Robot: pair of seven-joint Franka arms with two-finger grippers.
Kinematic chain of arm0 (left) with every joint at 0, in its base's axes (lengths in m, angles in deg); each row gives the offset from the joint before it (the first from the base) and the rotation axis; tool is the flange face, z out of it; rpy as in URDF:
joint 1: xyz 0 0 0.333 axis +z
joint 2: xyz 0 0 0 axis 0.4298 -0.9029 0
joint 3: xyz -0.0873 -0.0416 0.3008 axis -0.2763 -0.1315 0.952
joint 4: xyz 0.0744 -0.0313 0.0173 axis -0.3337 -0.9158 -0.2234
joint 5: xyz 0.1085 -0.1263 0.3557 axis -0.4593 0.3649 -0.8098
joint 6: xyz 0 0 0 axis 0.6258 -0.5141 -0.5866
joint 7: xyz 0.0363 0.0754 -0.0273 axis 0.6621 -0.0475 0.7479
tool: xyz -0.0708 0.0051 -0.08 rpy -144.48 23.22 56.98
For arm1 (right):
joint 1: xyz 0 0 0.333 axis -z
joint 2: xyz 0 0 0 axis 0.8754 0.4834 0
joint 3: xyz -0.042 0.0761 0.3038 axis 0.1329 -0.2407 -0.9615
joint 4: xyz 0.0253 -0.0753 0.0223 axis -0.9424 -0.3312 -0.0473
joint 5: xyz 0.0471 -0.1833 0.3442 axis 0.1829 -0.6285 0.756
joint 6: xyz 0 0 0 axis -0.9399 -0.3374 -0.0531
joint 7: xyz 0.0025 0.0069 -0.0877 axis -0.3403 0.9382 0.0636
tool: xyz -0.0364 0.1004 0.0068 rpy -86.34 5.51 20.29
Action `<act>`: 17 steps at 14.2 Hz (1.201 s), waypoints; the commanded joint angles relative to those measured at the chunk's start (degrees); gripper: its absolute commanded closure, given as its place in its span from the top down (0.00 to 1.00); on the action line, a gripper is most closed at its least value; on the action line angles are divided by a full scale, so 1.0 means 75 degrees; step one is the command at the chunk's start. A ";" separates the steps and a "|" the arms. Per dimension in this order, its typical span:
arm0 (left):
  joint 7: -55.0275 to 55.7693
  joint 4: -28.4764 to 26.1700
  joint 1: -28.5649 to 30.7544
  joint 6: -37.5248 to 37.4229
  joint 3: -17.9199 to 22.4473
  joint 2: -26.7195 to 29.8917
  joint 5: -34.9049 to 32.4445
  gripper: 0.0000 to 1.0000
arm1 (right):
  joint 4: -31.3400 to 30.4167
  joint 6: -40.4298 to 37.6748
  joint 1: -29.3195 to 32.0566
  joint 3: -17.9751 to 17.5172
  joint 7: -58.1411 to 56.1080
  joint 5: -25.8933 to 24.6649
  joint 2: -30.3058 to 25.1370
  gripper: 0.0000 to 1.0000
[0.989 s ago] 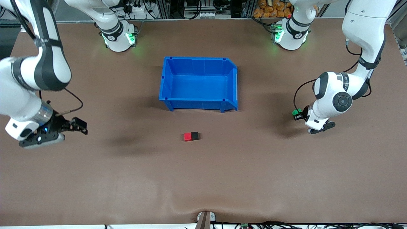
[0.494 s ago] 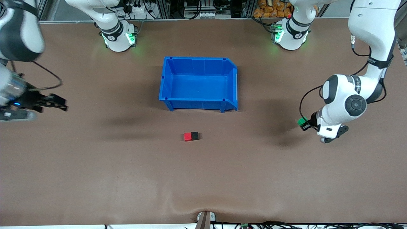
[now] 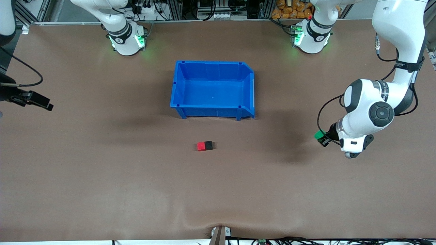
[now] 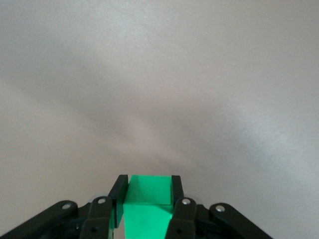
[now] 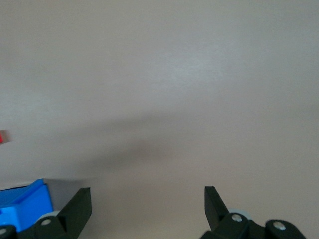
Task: Attach green and red cubes to black cube
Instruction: 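Carry the green cube with the left gripper against the black cube's free side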
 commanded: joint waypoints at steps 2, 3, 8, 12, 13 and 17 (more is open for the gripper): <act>0.1120 0.0441 -0.0134 -0.0205 -0.0371 -0.0222 0.0198 0.00 | -0.0074 -0.0279 -0.0106 -0.0019 0.0112 -0.0011 -0.0415 1.00; 0.1424 0.0523 -0.0263 -0.0205 -0.0407 -0.0304 0.0198 0.00 | -0.0062 -0.0338 -0.0083 -0.0008 0.0065 -0.0022 -0.0438 1.00; 0.2901 0.1272 -0.1246 -0.0205 -0.0407 -0.0807 0.0503 0.00 | 0.0581 -0.1109 -0.0106 -0.0008 -0.0041 -0.0163 -0.0380 1.00; 0.4308 0.2256 -0.2195 -0.0205 -0.0395 -0.1615 0.0503 0.00 | 0.0875 -0.1673 0.0117 0.0028 -0.0064 -0.0070 -0.0357 1.00; 0.4577 0.2467 -0.2372 -0.0205 -0.0395 -0.1791 0.0503 0.00 | 0.0887 -0.1768 0.0082 0.0016 -0.0064 -0.0035 -0.0357 1.00; 0.5796 0.3381 -0.2911 -0.0182 -0.0395 -0.2612 0.0491 0.00 | 0.0969 -0.2131 -0.0246 0.0004 -0.0076 -0.0011 -0.0345 1.00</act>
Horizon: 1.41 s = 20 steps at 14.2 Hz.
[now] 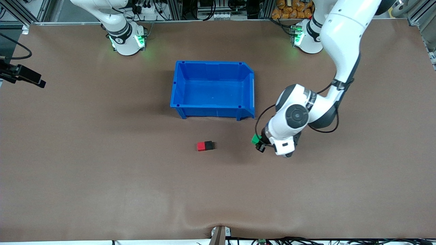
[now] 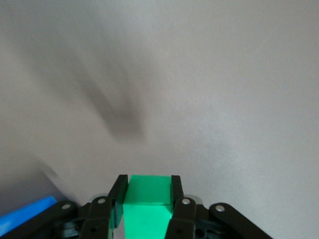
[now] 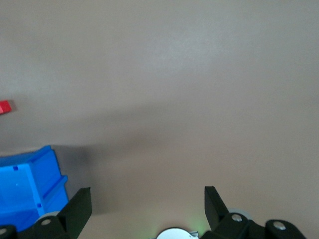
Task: Attach green and red cubes to black cube
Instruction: 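Carry the green cube with the left gripper against the black cube's free side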
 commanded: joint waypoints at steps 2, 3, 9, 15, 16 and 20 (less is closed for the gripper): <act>0.0760 0.1046 -0.0387 -0.0108 0.0052 -0.0750 0.0076 0.00 | 0.0143 -0.0285 -0.0348 0.0045 -0.0020 0.0002 -0.0018 1.00; 0.0912 0.1291 -0.0527 -0.0097 0.0052 -0.0890 0.0076 0.00 | 0.0155 -0.0296 -0.0430 0.0138 0.0003 0.0002 -0.0018 1.00; 0.2424 0.2008 -0.1090 0.0723 0.0111 -0.1676 0.0087 0.00 | 0.0155 -0.0331 -0.0935 0.0889 -0.0008 0.0177 -0.0018 1.00; 0.3303 0.2020 -0.1173 0.1064 0.0111 -0.1923 0.0087 0.00 | 0.0167 -0.0343 -0.0819 0.0912 -0.0008 0.0131 -0.0018 1.00; 0.3455 0.2020 -0.1173 0.1075 0.0111 -0.1946 0.0087 0.00 | 0.0167 -0.0366 -0.0667 0.0924 -0.0008 0.0154 -0.0030 1.00; 0.3948 0.2020 -0.1254 0.1134 0.0111 -0.2098 0.0087 0.00 | 0.0143 -0.0496 -0.0338 0.0924 -0.0055 0.0166 -0.0018 1.00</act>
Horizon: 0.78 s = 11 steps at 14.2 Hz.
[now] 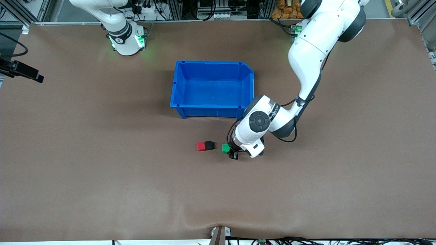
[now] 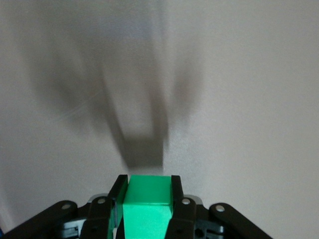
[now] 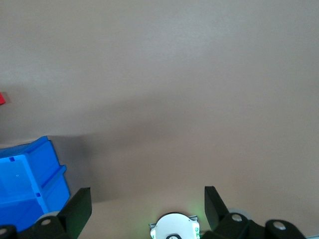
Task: Attach green and red cubes to black cube
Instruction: 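Carry the green cube with the left gripper against the black cube's free side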
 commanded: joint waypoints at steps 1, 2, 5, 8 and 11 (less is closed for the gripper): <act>0.0368 0.0236 -0.0204 0.0203 0.0063 -0.0234 0.0087 0.00 | 0.0085 -0.0053 0.0142 -0.0037 -0.0047 0.0090 -0.0006 1.00; 0.0392 0.0236 -0.0205 0.0274 0.0063 -0.0292 0.0087 0.00 | 0.0086 -0.0053 0.0130 -0.0049 -0.0035 0.0090 -0.0006 1.00; 0.0451 0.0236 -0.0240 0.0449 0.0063 -0.0339 0.0145 0.00 | 0.0097 -0.0053 0.0119 -0.0049 -0.0023 0.0090 -0.0006 1.00; 0.0509 0.0224 -0.0333 0.0626 0.0063 -0.0398 0.0368 0.00 | 0.0097 -0.0053 0.0130 -0.0049 -0.0023 0.0078 -0.0006 1.00; 0.0779 0.0213 -0.0415 0.0626 0.0074 -0.0421 0.0427 0.00 | 0.0097 -0.0041 0.0095 -0.0061 0.0000 0.0090 -0.0006 1.00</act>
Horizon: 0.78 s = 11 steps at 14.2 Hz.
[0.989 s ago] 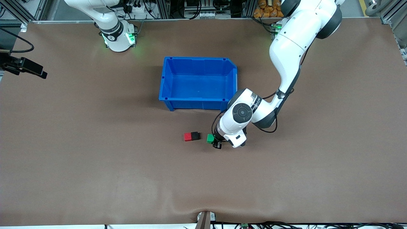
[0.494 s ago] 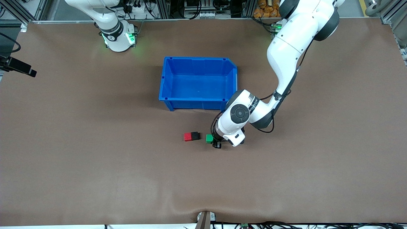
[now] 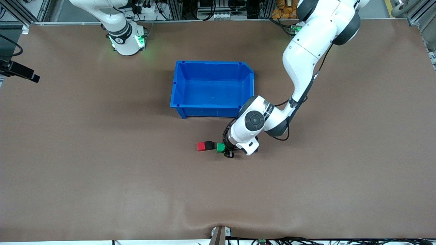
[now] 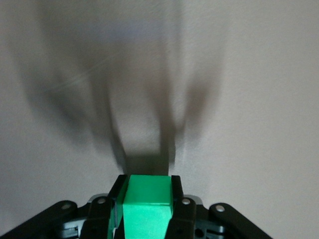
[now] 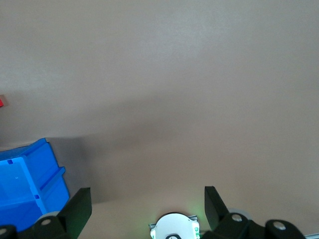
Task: Attach green and red cubes to black cube
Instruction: 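Carry the green cube with the left gripper against the black cube's free side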
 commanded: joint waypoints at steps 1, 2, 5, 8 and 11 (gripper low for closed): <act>0.0282 0.0192 -0.0192 0.0063 0.0076 -0.0126 0.0142 0.00 | 0.0097 -0.0037 0.0020 -0.0041 0.0005 0.0088 -0.0006 1.00; 0.0306 0.0192 -0.0204 0.0063 0.0076 -0.0126 0.0142 0.00 | 0.0097 -0.0025 0.0020 -0.0041 0.0005 0.0088 0.0005 1.00; 0.0645 0.0169 -0.0274 0.0063 0.0076 -0.0138 0.0130 0.00 | 0.0097 0.0127 -0.0015 -0.0052 0.0029 0.0135 0.0017 1.00; 0.0657 0.0180 -0.0298 0.0063 0.0088 -0.0173 0.0130 0.00 | 0.0097 0.0115 -0.0015 -0.0076 0.0029 0.0135 0.0017 1.00; 0.0903 0.0181 -0.0310 0.0145 0.0088 -0.0196 0.0130 0.00 | 0.0097 0.0115 -0.0015 -0.0076 0.0029 0.0135 0.0017 1.00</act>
